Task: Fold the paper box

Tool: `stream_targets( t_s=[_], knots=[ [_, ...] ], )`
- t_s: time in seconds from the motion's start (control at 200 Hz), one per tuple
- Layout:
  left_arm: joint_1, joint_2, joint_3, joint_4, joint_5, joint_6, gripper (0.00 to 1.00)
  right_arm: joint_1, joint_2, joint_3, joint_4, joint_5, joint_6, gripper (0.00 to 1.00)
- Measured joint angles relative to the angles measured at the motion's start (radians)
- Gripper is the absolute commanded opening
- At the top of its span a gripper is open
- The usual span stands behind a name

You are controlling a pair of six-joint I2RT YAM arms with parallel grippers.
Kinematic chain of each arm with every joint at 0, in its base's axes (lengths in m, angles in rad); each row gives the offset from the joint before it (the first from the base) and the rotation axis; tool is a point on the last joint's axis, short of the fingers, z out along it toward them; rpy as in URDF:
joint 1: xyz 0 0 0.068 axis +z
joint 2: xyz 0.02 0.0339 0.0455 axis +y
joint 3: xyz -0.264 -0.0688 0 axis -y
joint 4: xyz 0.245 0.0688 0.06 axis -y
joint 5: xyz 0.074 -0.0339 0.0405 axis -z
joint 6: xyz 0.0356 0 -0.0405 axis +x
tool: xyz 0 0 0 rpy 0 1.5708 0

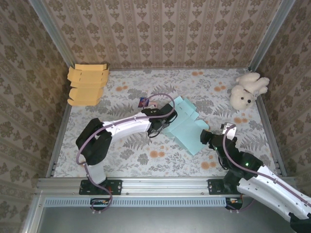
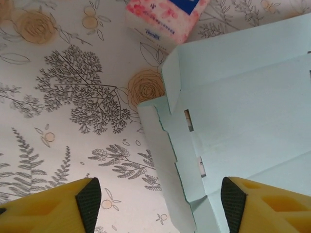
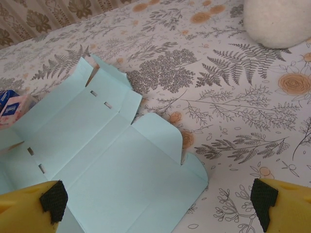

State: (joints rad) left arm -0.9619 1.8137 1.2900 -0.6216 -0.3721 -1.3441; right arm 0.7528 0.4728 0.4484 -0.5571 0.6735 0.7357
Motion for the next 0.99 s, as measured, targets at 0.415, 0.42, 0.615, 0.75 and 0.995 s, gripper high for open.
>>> stream_targets(
  t_s=[0.415, 0.42, 0.615, 0.75, 0.995],
  knots=[
    [0.018, 0.041, 0.013, 0.031, 0.064, -0.007, 0.51, 0.0, 0.0, -0.001, 0.034, -0.019, -0.004, 1.0],
    [0.019, 0.042, 0.013, 0.032, 0.065, -0.007, 0.51, 0.0, 0.0, -0.001, 0.034, -0.019, -0.004, 1.0],
    [0.028, 0.067, 0.013, 0.047, 0.09, -0.01, 0.43, 0.0, 0.0, -0.001, 0.035, -0.024, -0.004, 1.0],
    [0.028, 0.072, 0.013, 0.052, 0.103, -0.014, 0.34, 0.0, 0.0, -0.001, 0.035, -0.026, -0.004, 1.0],
    [0.034, 0.072, 0.013, 0.063, 0.119, -0.018, 0.21, 0.0, 0.0, -0.002, 0.035, -0.026, -0.004, 1.0]
  ],
)
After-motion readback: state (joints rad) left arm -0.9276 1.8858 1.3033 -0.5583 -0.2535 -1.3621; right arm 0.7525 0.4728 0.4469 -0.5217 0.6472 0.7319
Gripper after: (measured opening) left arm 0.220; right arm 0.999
